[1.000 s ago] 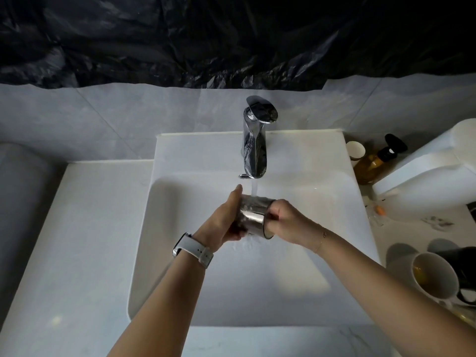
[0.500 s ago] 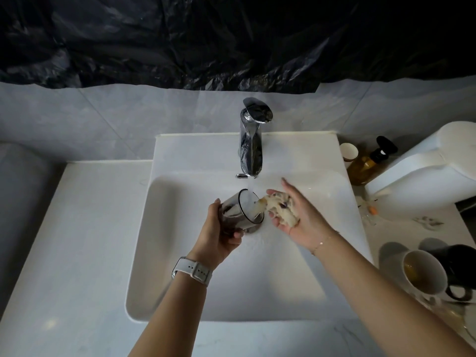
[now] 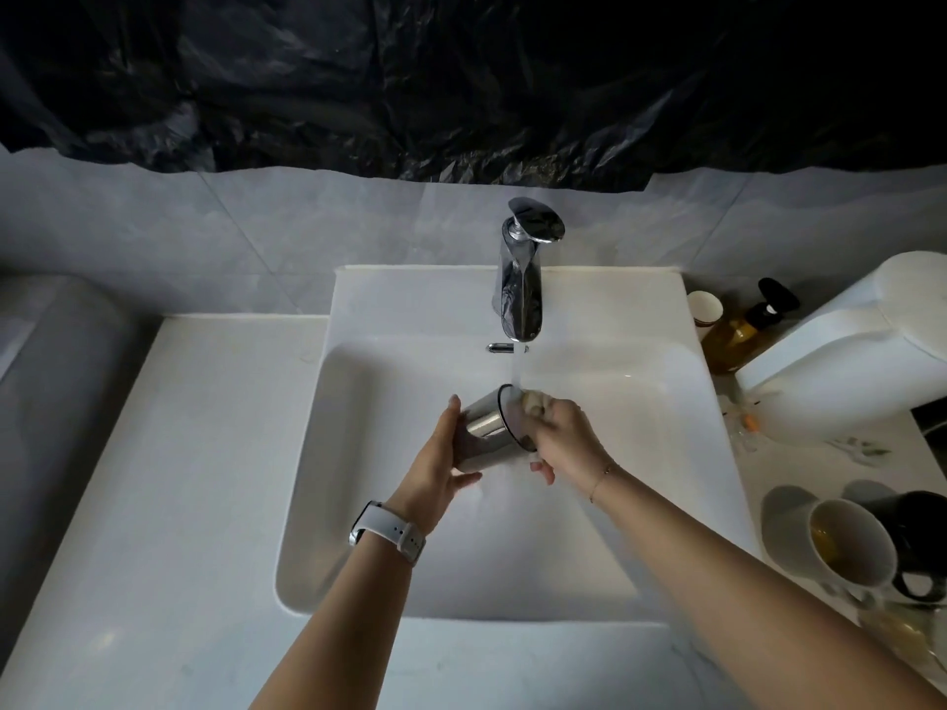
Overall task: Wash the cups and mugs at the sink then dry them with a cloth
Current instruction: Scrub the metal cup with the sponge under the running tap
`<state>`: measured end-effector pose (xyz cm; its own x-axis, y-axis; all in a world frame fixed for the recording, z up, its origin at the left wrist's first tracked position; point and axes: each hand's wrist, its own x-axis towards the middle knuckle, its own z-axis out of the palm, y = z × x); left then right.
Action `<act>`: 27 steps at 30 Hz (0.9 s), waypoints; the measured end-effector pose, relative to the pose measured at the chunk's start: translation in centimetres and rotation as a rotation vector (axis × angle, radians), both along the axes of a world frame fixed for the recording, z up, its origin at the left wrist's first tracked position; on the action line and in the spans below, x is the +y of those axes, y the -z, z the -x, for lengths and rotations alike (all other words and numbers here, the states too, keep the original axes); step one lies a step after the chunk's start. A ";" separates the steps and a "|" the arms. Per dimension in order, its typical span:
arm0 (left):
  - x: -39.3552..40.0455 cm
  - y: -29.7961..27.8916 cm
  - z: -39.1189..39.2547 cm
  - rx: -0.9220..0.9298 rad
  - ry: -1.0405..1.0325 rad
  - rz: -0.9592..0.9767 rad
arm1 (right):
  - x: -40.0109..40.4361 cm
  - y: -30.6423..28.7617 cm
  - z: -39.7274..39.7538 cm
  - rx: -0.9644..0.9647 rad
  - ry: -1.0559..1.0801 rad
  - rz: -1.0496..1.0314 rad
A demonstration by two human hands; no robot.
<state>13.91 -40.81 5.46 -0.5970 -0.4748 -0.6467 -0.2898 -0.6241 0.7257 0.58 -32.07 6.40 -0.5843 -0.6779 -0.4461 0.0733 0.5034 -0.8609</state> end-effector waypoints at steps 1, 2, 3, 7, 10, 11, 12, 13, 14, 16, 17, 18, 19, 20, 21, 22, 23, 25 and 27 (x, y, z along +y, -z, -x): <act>-0.1 0.2 -0.6 0.068 -0.003 0.115 | -0.1 0.0 0.2 -0.019 -0.021 -0.010; -0.3 0.3 -1.3 0.140 0.016 0.248 | -0.2 0.0 0.3 -0.030 -0.052 -0.020; -0.4 0.2 -1.8 0.186 0.075 0.393 | -0.3 0.0 0.4 -0.028 -0.088 -0.032; -0.6 -0.3 -2.0 -0.016 0.358 0.886 | -0.9 -1.3 -0.3 -0.003 -0.212 -0.072; -0.7 -0.9 -2.2 -0.121 0.215 0.831 | -1.6 -2.5 -0.3 -0.011 -0.126 0.043; -0.8 -0.7 -2.4 -0.106 0.140 0.776 | -1.8 -2.7 0.0 -0.029 -0.076 0.086; -1.0 -0.4 -2.6 -0.090 0.067 0.744 | -2.0 -3.0 0.3 -0.060 -0.039 0.119; -1.2 -0.3 -2.9 -0.073 0.006 0.723 | -2.1 -3.1 0.6 -0.121 -0.010 0.145; -1.4 -0.4 -3.0 -0.057 -0.054 0.715 | -2.2 -3.1 0.9 -0.204 0.007 0.166; -2.2 -0.7 -3.1 -0.059 -0.154 0.754 | -2.5 -3.1 1.3 -0.433 0.037 0.233; -2.8 -0.9 -3.0 -0.065 -0.184 0.787 | -2.7 -3.0 1.5 -0.577 0.054 0.284; -3.5 -1.1 -2.9 -0.066 -0.208 0.819 | -2.9 -3.0 1.5 -0.716 0.076 0.328; -4.3 -1.3 -2.6 -0.063 -0.227 0.846 | -3.2 -2.8 1.4 -0.822 0.100 0.346; -5.1 -1.6 -2.3 -0.055 -0.245 0.869 | -3.5 -2.8 1.3 -0.878 0.105 0.343; -6.0 -1.8 -1.8 -0.052 -0.261 0.899 | -3.9 -2.7 1.2 -0.891 0.105 0.321; -6.9 -2.2 -1.3 -0.049 -0.273 0.930 | -4.3 -2.7 1.0 -0.884 0.096 0.300; -7.8 -2.8 -0.7 -0.050 -0.280 0.952 | -4.7 -2.6 1.0 -0.886 0.093 0.277; -9.5 -3.4 0.5 -0.061 -0.297 0.967 | -5.7 -2.2 1.1 -0.928 0.153 0.215; -10.9 -3.7 1.6 -0.081 -0.298 0.991 | -6.4 -1.4 1.3 -0.928 0.284 0.161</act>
<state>12.30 -51.70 9.12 -0.3406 -0.9367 0.0816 -0.2924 0.1880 0.9376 -0.73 -38.50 7.78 -0.1991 -0.6593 -0.7251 0.8552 0.2444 -0.4570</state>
